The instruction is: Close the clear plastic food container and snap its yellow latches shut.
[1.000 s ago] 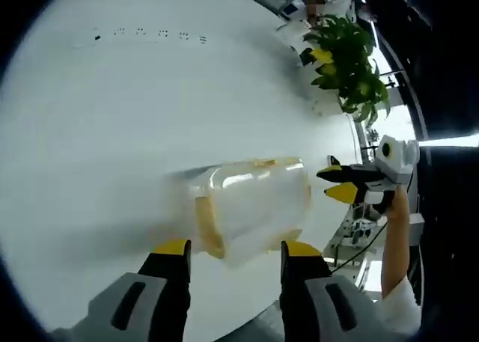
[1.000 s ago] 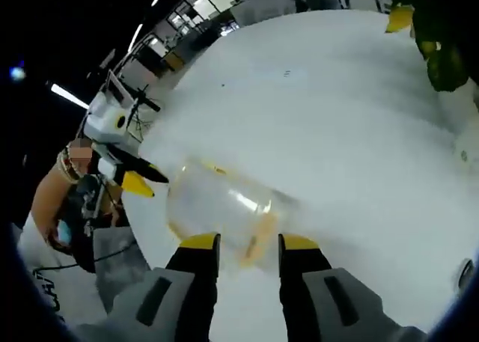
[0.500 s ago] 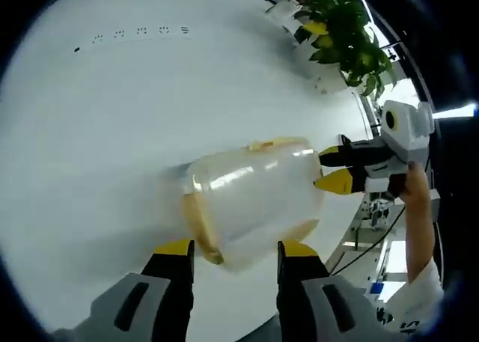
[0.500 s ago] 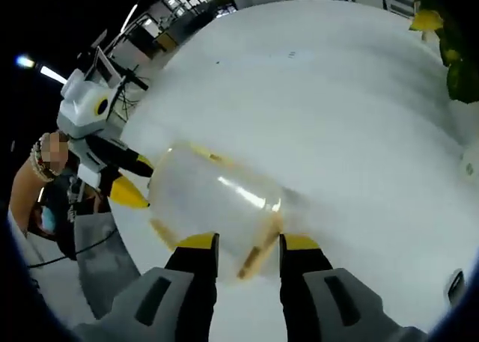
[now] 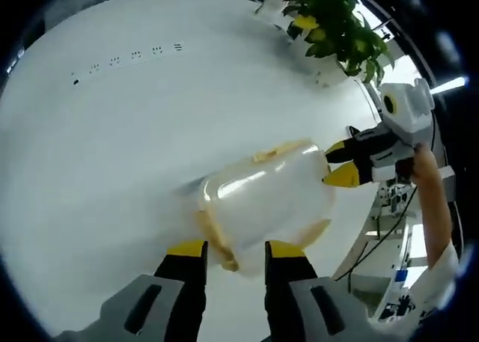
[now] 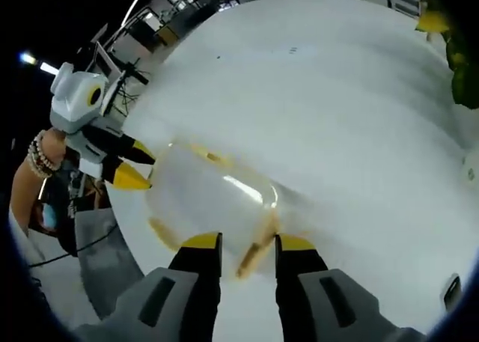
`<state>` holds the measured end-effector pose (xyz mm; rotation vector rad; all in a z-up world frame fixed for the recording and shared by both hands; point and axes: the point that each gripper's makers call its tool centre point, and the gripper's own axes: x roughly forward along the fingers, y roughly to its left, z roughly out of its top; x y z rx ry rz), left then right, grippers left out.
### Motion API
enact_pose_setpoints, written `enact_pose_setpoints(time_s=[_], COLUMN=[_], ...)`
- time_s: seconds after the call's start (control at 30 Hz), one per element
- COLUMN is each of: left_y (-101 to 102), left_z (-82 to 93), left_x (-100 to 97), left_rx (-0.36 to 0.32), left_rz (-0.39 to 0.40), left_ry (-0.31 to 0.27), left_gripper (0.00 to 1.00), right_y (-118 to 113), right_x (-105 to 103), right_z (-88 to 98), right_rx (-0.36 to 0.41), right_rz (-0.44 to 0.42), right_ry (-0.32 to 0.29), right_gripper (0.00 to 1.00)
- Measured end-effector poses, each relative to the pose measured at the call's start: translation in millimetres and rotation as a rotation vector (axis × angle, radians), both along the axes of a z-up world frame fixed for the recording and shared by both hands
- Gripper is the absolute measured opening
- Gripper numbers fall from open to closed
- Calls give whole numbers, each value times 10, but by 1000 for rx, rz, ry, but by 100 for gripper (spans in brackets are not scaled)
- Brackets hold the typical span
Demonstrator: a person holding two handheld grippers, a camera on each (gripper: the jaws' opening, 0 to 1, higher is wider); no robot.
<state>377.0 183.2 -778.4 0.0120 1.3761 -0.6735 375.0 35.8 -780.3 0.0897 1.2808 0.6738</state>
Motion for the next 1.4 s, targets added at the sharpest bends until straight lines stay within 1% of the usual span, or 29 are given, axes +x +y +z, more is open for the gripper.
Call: enact_pose_setpoints(time_s=[0.03,0.1,0.13,0.17,0.33,0.4,0.5,0.57,0.63,0.67,0.7,0.77,0.93,1.03,1.07,1.1,1.17,1.23,1.27,1.3,1.33,1.37,1.4], left_y=[-5,7,-2,3,2,12,4,10,14,-26,12,27,11,8,3,2,-1,-8,-15,-21,-22,-22,-24], left_z=[-15,-70,-69,-64,-67,-79,-73,-81,-91,-76,-109,-118,-122,-124,-122,-124,-131,-132,-131,-133,-132,-133,-129], left_x=[-7,-20,-22,-15,-11,-12,-18,-15,-18,-30,-25,-33,-31,-28,-27,-26,-22,-16,-15,-13,-15,-11,-13], left_rx=[3,27,18,23,27,12,8,-4,-32,-82,-73,-89,-80,-77,-77,-77,-84,-91,-94,-95,-94,-93,-93], left_rz=[-10,-20,-15,10,-18,-11,-12,-18,6,26,60,46,56,61,64,65,87,94,99,102,102,102,103], left_ry=[4,9,17,33,45,52,46,46,54,63,68,56,55,56,58,58,63,64,67,67,70,68,65], left_gripper=[21,21,23,23,22,22,21,21,21,19,19,19,19,19,19,19,20,20,20,20,21,21,21], right_y=[-3,-3,-3,-2,4,6,11,16,14,14,2,-4,-1,-3,-1,-10,-22,-32,-20,-19,-20,-57,-62], right_x=[3,4,5,5,11,14,13,17,18,18,51,72,54,39,37,33,52,51,47,87,70,114,124], right_z=[0,1,1,1,-3,-5,-6,-6,-7,-7,-16,-22,-23,-25,-30,-37,-40,-37,-37,-45,-33,-30,-23], right_rx=[1,3,4,5,5,8,7,3,6,8,10,13,10,16,25,29,45,53,65,86,89,110,129], right_rz=[-1,-4,-6,-10,-13,-19,-16,3,-1,-3,-2,-4,-5,-29,-59,-59,-90,-105,-114,-114,-186,-160,-172], right_ry=[0,-1,-2,-1,3,4,7,9,13,13,13,13,21,30,51,58,72,68,75,82,136,123,132], right_gripper=[22,21,21,21,21,21,20,20,20,20,20,20,20,19,19,19,18,17,17,15,16,15,15])
